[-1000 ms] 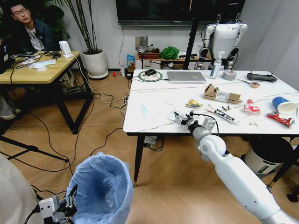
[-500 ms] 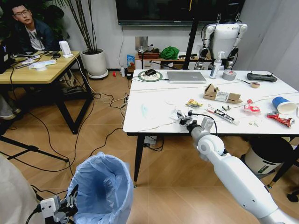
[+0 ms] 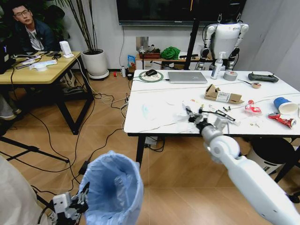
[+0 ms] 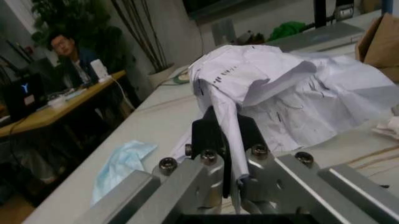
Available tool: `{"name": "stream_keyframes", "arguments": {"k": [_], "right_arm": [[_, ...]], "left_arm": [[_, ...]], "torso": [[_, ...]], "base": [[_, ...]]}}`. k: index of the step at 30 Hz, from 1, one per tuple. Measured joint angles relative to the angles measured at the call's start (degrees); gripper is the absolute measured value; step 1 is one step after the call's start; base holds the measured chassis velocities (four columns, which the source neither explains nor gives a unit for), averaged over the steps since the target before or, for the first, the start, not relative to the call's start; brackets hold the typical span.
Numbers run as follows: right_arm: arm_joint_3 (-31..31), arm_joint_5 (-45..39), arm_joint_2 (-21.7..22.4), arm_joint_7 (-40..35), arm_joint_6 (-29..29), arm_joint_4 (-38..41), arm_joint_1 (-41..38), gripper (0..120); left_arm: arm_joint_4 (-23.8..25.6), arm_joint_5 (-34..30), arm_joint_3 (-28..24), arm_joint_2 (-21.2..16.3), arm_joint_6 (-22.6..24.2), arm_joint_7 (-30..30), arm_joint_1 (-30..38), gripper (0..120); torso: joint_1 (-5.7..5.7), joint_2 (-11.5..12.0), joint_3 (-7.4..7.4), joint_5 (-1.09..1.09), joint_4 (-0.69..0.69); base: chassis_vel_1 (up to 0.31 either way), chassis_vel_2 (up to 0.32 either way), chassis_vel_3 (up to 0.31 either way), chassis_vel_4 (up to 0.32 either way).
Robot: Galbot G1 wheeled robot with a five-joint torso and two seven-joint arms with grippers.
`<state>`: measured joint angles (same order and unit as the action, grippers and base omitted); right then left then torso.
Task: Pick up the trash bin and place the trash from the table into it.
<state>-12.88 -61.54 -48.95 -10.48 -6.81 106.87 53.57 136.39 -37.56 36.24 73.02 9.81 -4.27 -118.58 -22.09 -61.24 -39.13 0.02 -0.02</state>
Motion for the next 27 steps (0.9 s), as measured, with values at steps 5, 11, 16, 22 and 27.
{"name": "stream_keyframes", "arguments": {"k": [5, 11, 16, 22, 27], "right_arm": [[-6.71, -2.12, 6.71, 5.29, 3.99, 6.67, 6.69, 0], [-8.81, -0.85, 13.62, 15.22, 9.11, 10.36, 11.33, 0], [-7.50, 1.45, 17.44, 21.41, 10.97, 13.16, 12.88, 0], [-2.19, 2.47, 21.15, 26.00, 11.74, 16.72, 11.30, 0], [5.50, 4.07, 24.18, 30.78, 11.62, 17.49, 5.80, 0]], "left_arm": [[-2.74, -1.81, -5.23, -3.44, 0.28, -0.61, 4.49, 0], [-4.51, -4.69, -8.01, -6.71, 0.18, -1.22, 6.78, 0], [-6.24, -7.78, -10.47, -9.71, -0.12, -2.01, 9.07, 0], [-7.47, -13.22, -12.24, -13.70, -0.17, -3.50, 12.97, 0], [-9.48, -18.15, -13.82, -17.16, 0.02, -4.41, 19.13, 0]], "torso": [[0.00, 0.00, 0.00, -0.01, 0.00], [0.00, 0.00, 0.00, 0.01, 0.00], [0.00, 0.00, 0.00, -0.01, 0.03], [0.00, 0.00, 0.00, 0.00, 0.02], [0.00, 0.00, -0.01, -0.02, 0.02]], "base": [[0.000, 0.000, 0.000, 0.000], [0.000, 0.000, 0.000, 0.000], [0.000, 0.000, 0.000, 0.000], [0.000, 0.000, 0.000, 0.000], [0.000, 0.000, 0.000, 0.000]]}}
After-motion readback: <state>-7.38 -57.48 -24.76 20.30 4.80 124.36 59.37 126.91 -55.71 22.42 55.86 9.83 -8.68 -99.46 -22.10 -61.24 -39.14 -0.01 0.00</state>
